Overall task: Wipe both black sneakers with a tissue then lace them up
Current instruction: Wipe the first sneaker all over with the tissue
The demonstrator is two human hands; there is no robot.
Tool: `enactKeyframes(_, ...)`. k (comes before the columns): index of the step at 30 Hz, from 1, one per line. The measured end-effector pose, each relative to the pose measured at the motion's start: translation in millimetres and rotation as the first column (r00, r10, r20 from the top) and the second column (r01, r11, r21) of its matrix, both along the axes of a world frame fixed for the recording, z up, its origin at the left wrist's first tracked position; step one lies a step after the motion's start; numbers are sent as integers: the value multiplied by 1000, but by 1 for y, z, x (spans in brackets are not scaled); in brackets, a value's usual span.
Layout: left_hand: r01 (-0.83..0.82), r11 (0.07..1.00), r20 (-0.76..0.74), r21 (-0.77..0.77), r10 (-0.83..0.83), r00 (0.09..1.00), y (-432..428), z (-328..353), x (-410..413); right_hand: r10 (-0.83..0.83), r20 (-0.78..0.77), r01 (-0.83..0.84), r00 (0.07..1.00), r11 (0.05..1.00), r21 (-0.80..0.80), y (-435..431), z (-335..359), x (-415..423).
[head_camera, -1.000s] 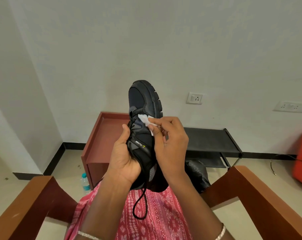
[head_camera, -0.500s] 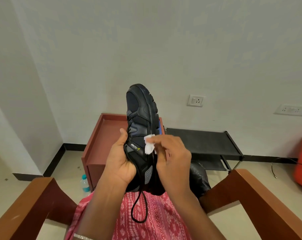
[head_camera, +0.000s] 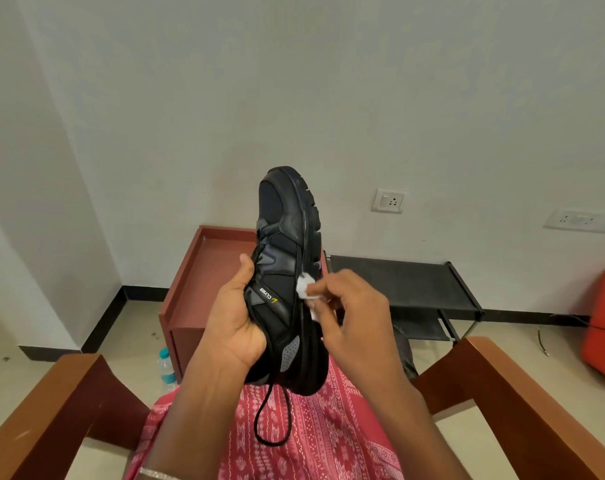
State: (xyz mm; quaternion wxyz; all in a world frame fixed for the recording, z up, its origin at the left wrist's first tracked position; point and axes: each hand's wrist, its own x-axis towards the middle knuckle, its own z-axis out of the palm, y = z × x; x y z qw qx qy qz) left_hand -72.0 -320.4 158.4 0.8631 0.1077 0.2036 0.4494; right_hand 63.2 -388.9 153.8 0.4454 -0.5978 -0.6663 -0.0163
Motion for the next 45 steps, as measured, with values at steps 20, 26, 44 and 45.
enactKeyframes(20, -19, 1000, -14, 9, 19, 1000, -1, 0, -3, 114, 19, -110, 993, 982, -155, -2, 4, 0)
enactKeyframes(26, 4, 1000, -15, 19, -4, 1000, -4, 1, 5, 44, -10, -44, 999, 992, -116, 11, 18, 10)
enactKeyframes(44, -21, 1000, -30, -5, 21, 999, -1, 2, 2, 37, -92, -59, 995, 966, -252, 9, 31, 2)
enactKeyframes(45, -21, 1000, -33, -7, 21, 999, -2, 3, 4, -14, -120, -12, 993, 978, -208, 16, 33, 2)
